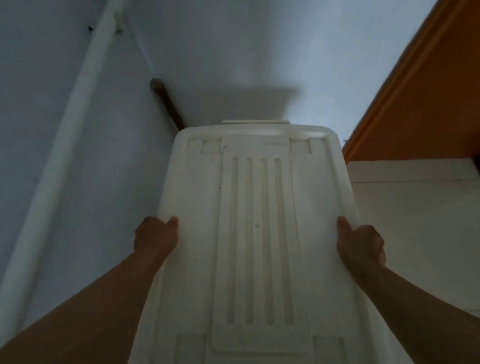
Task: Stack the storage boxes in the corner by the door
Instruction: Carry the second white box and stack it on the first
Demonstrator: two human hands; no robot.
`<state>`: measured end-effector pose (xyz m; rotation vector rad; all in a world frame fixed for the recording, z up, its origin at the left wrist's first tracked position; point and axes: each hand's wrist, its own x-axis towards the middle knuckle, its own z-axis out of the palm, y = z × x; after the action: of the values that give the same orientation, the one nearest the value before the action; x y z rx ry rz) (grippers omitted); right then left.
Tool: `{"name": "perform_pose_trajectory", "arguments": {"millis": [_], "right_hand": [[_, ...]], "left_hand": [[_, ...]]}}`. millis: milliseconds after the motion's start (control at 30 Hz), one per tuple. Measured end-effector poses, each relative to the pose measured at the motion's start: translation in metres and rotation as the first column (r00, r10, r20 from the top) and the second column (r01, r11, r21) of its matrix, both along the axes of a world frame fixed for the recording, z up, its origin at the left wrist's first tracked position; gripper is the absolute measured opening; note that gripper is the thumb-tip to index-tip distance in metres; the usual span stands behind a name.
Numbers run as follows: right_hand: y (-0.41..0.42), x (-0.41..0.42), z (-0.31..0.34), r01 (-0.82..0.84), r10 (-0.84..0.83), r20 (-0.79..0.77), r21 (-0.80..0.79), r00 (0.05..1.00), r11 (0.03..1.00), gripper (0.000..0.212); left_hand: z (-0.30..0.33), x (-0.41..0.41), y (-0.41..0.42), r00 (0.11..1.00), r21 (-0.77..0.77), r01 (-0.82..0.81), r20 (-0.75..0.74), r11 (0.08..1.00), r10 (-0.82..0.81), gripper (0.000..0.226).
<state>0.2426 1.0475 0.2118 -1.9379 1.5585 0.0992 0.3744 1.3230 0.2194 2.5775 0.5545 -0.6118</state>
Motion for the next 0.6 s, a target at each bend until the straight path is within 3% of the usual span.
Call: {"name": "perform_pose_trajectory", "arguments": {"millis": [600], "right_hand": [[-0.001, 0.020, -0.018, 0.019, -0.019, -0.004, -0.009, 1.000, 1.000, 0.060]], "left_hand": [[-0.026, 0.022, -0.004, 0.998, -0.017, -0.013, 0.067, 1.000, 0.014, 0.063]]}}
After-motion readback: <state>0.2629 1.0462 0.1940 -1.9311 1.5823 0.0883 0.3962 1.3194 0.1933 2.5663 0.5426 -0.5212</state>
